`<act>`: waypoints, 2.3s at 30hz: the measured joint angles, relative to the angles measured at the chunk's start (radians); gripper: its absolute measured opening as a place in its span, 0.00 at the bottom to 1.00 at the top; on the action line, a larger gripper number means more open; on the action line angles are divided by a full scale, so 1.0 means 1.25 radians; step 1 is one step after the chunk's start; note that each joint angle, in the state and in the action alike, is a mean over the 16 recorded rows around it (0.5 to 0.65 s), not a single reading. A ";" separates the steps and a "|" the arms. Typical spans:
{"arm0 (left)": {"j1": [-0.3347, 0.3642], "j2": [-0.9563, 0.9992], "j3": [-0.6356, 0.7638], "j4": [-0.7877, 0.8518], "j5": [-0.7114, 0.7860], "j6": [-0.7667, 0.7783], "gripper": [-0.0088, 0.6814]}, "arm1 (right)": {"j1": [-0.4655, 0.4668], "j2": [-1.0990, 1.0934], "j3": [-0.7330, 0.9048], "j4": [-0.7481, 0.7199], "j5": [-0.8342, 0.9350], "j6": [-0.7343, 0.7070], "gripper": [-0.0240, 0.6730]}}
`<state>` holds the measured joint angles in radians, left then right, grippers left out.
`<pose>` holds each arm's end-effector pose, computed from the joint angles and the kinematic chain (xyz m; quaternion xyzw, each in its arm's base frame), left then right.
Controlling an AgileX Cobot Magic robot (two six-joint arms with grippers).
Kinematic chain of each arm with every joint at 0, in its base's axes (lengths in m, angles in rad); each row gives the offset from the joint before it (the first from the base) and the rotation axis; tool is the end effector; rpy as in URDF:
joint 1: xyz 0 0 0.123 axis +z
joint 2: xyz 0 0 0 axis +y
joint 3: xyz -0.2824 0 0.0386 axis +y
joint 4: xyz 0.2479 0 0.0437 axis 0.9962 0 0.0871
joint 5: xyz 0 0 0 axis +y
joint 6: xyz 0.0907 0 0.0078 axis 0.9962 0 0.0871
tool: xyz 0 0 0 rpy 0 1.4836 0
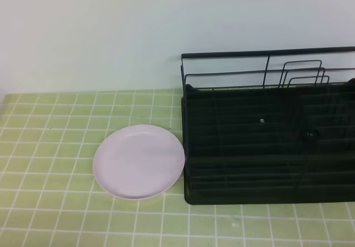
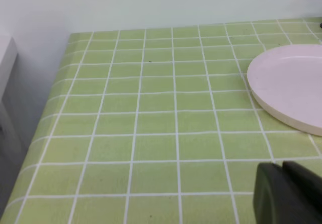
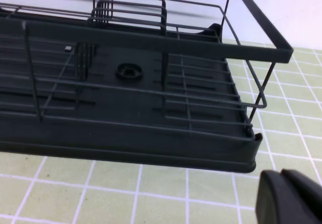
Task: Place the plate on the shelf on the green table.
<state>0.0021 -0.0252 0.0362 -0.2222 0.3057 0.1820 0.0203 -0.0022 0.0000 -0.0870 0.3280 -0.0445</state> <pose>0.0537 -0.0060 0.1753 0.0081 0.7810 -0.0347 0.6235 0.0538 -0.0015 0.1837 -0.0491 0.7843 -0.0439 0.6169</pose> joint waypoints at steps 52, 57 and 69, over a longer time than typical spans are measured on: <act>0.001 0.000 -0.132 -0.030 -0.398 0.076 0.01 | 0.000 0.002 -0.112 0.003 -0.340 -0.076 0.03; 0.001 0.001 -0.205 -0.070 -0.253 0.066 0.01 | 0.000 0.021 -0.179 0.009 -0.126 -0.089 0.03; 0.000 0.145 -0.418 -0.200 0.133 0.021 0.01 | 0.000 0.193 -0.231 0.105 0.154 -0.158 0.03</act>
<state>0.0020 0.1565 -0.4862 -0.4722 0.4726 0.2086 0.0203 0.2392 -0.2882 0.0448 0.5210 -0.2419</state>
